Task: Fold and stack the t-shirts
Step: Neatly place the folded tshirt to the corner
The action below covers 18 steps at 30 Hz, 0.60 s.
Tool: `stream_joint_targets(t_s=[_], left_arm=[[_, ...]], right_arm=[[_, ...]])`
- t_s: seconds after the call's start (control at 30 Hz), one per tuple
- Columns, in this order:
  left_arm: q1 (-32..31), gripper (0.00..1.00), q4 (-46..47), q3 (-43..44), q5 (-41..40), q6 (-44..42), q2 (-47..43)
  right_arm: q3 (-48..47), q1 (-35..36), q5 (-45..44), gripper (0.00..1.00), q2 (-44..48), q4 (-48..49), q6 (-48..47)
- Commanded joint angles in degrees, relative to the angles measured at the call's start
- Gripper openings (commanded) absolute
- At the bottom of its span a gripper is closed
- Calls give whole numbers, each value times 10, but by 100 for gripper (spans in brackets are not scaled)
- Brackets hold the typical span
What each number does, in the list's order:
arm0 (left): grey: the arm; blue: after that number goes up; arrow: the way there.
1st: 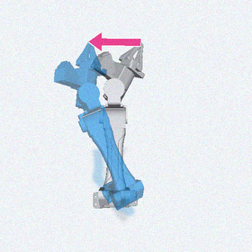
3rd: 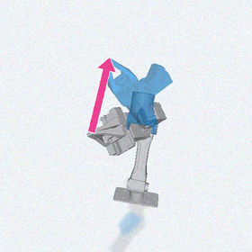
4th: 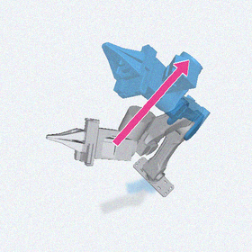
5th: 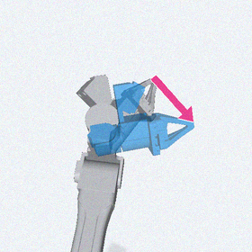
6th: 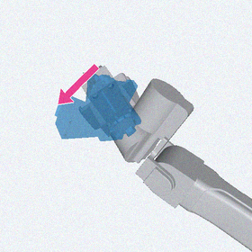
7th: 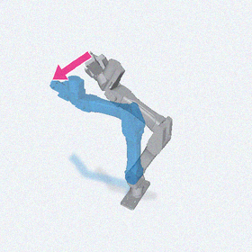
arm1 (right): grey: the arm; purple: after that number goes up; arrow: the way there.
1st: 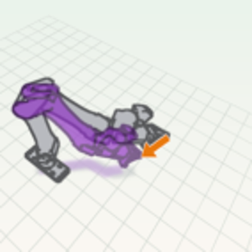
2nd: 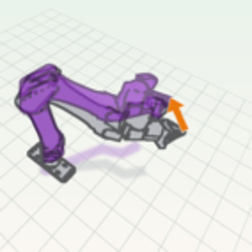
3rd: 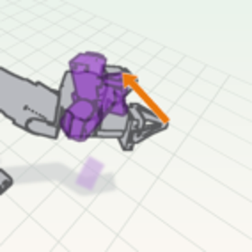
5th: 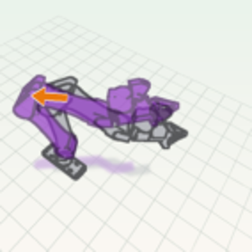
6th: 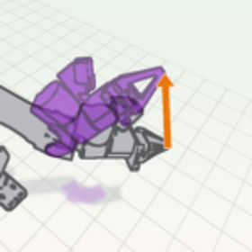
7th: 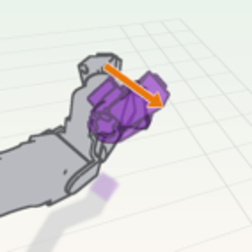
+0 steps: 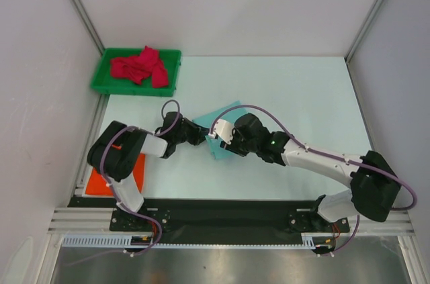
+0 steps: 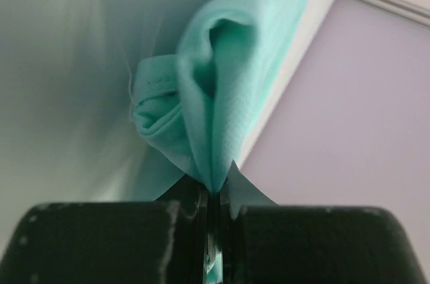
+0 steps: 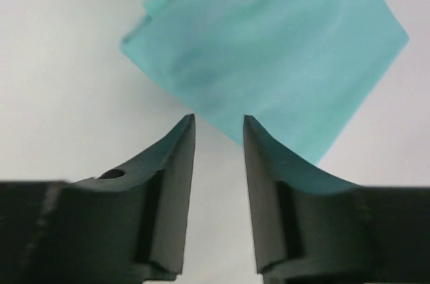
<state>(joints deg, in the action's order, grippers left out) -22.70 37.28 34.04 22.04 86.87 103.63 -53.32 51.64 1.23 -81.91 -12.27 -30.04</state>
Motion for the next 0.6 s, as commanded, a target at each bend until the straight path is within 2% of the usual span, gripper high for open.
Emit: stream_joint_targets(t_s=[0.0,0.03,0.07,0.23,0.37,0.57], left_arm=[[5,0,-81,8,-63,-60,-95],[8,0,-108,15,-76,-95,-114],[12,0,-167,23,-95,-114,-143],[34,0,-339,96,-165,-218,-212],[67,1,-431,118,-204,-252,-251],[143,0,-500,143,-219,-289,-294]], right_arm=[[14,0,-47,42,62,-22,68],[21,0,-57,50,79,-28,77],[28,-2,-61,54,110,-32,94],[59,-2,-81,67,197,-67,126],[65,-1,-84,70,239,-87,138],[72,0,-88,71,265,-100,133]])
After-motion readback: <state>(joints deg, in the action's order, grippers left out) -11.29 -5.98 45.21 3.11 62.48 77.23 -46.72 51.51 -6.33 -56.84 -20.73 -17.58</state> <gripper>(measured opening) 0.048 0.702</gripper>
